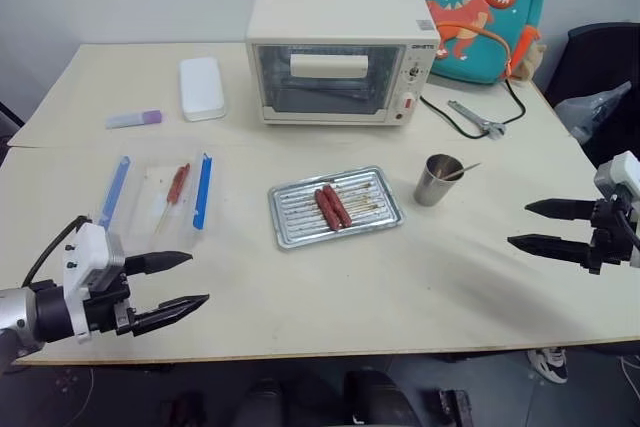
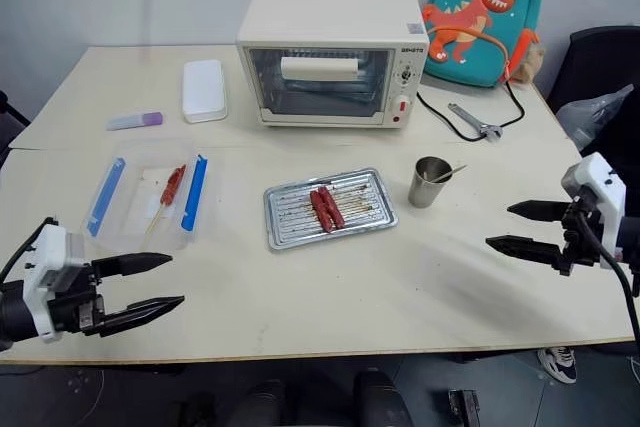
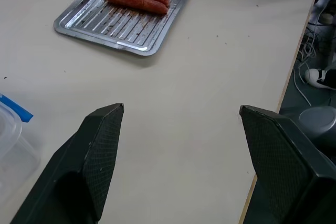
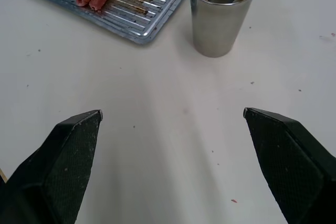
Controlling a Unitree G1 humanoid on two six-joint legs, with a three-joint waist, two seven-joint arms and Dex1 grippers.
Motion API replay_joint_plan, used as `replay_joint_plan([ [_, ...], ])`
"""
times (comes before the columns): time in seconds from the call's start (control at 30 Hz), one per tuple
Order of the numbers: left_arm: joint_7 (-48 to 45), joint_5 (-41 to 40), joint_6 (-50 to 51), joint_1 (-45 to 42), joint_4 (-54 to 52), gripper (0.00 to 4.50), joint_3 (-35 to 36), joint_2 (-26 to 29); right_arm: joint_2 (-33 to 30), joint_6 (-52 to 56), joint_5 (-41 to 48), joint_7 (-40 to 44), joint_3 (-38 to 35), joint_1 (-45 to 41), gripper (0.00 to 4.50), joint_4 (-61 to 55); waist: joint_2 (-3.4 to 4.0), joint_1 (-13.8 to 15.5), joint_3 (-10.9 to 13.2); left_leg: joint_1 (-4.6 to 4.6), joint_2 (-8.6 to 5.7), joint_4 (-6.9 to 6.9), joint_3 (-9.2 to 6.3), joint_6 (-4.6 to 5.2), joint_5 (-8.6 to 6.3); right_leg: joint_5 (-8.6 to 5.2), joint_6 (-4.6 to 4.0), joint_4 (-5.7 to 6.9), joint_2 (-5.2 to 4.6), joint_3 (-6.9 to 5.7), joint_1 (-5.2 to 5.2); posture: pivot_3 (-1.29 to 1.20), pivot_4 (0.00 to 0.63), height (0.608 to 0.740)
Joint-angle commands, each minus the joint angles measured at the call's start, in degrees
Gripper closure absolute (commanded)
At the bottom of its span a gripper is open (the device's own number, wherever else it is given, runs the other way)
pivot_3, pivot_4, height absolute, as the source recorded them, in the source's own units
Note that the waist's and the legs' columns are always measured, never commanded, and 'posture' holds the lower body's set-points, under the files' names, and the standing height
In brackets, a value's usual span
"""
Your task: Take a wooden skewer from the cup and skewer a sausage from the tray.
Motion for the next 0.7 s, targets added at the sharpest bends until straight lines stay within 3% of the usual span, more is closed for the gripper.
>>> replay_joint_plan([
  [0.03, 0.5, 0.4, -0.5, 1.5, -2.6, 0.78, 0.1, -1.2, 0.8, -0.6, 0.3, -0.7, -0.7, 0.0, 0.0, -2.8, 0.0, 0.0, 0.0, 0.0, 0.0, 0.0, 0.0, 0.0, 0.0, 0.0, 0.0, 0.01, 0.0, 0.0, 0.0, 0.0, 0.15, 0.74],
  [0.4, 5.0, 2.3, -1.4, -1.0, -1.4, 0.78, -2.6, -4.2, 3.3, 1.2, -0.5, -6.3, -0.6, -1.2, 0.0, -4.8, 0.02, 0.1, 0.0, 0.0, -0.01, 0.01, -0.01, 0.0, 0.0, 0.0, 0.0, 0.03, -0.01, 0.0, 0.0, 0.0, 0.15, 0.74],
  [0.5, 6.1, 0.7, -0.3, -2.7, -2.0, 0.34, -3.5, -5.2, 5.5, 3.1, 0.0, -10.0, -1.1, -2.2, 0.0, -5.6, 0.02, 0.0, 0.0, 0.0, -0.01, 0.02, -0.01, 0.0, 0.0, 0.0, 0.0, 0.03, -0.01, 0.0, 0.0, 0.0, 0.15, 0.74],
  [0.57, 9.9, 2.4, -0.6, -5.2, -3.0, 0.05, -6.7, -7.0, 7.8, 3.4, -0.2, -13.1, -1.3, -2.0, 0.0, -7.2, 0.03, 0.0, 0.0, 0.0, -0.01, 0.02, -0.01, 0.0, 0.0, 0.0, 0.0, 0.06, -0.02, 0.0, 0.0, 0.0, 0.15, 0.74],
  [0.7, 15.4, -0.2, 1.4, -11.7, -4.4, 0.05, -11.6, -10.8, 16.8, 9.6, 5.5, -24.0, -5.2, -3.6, 0.0, -11.3, 0.04, 0.1, -0.1, -0.02, 0.0, 0.03, -0.03, -0.07, 0.04, 0.02, 0.03, 0.14, -0.01, -0.01, 0.0, 0.0, 0.15, 0.74],
])
